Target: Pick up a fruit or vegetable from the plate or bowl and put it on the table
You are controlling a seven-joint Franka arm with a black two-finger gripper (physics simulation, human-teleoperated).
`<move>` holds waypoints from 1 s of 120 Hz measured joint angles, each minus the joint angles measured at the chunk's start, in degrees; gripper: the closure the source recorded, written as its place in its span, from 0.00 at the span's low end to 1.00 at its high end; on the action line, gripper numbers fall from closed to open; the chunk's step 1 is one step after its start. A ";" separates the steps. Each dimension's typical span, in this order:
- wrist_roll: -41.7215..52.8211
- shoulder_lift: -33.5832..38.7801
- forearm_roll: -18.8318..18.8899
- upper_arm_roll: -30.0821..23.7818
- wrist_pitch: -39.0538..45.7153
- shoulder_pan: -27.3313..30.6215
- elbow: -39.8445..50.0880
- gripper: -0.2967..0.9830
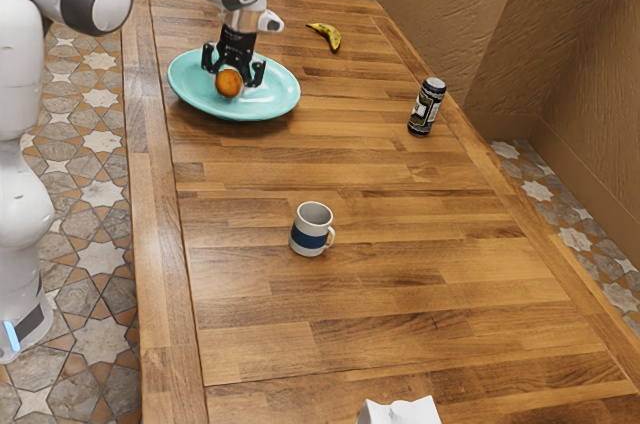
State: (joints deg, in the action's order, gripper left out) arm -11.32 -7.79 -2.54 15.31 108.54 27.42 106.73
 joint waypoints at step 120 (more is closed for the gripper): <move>1.47 2.33 4.50 -26.08 -8.89 -13.37 -17.42 0.54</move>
State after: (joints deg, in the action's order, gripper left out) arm -9.86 -5.46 1.97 -10.77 99.65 14.04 89.32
